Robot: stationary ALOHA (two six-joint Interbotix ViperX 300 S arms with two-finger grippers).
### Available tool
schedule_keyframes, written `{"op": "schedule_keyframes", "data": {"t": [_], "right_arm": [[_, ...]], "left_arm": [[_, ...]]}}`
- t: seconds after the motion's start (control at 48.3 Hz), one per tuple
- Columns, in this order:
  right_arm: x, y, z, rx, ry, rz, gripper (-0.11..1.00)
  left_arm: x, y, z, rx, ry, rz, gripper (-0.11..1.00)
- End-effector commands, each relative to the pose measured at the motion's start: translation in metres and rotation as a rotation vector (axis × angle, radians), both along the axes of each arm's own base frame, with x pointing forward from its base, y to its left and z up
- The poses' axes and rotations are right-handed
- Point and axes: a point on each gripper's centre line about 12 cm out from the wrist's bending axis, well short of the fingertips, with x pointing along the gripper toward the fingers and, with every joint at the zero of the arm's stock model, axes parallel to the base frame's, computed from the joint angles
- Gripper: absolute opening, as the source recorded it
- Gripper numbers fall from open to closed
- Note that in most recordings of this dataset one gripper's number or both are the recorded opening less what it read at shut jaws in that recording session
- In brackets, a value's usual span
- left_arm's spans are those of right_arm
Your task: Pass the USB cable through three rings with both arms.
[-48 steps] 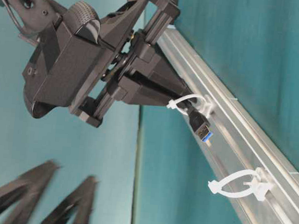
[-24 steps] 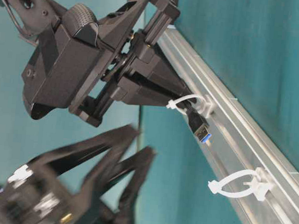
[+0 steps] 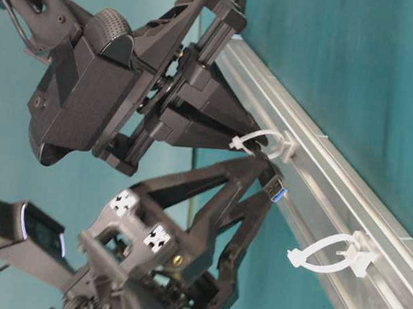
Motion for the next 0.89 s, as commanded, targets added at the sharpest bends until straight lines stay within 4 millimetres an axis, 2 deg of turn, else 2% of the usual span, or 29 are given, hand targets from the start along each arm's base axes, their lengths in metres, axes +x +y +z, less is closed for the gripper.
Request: {"op": "schedule_keyframes", "data": {"t": [0.0,0.207,0.331,0.414,0.559,0.621,0.869], "right_arm": [[0.0015,-0.0001,0.0006,0.007,-0.008,-0.013,0.07],[0.0009,-0.0013,0.0008,0.006,-0.008,-0.015,0.07],[0.0009,-0.0013,0.0008,0.006,-0.008,-0.015,0.07],[0.0009,-0.0013,0.0008,0.006,-0.008,-0.015,0.07],[0.0008,-0.002,0.0008,0.006,-0.008,-0.016,0.07],[0.0008,-0.002,0.0015,0.007,-0.01,-0.018,0.07],[0.0005,-0.0019,0.0017,0.007,-0.011,-0.019,0.07]], "left_arm": [[0.0068,-0.0011,0.002,0.0,-0.017,-0.004,0.89],[0.0109,-0.001,0.0028,-0.001,-0.023,-0.003,0.89],[0.0129,-0.001,0.0036,-0.007,-0.025,0.002,0.81],[0.0147,-0.0009,0.0064,-0.007,-0.035,0.001,0.68],[0.0161,-0.0009,0.0099,-0.008,-0.043,0.002,0.31],[0.0159,-0.0002,0.0102,-0.012,-0.042,0.006,0.2],[0.0155,-0.0003,0.0098,-0.017,-0.04,0.01,0.2]]}}
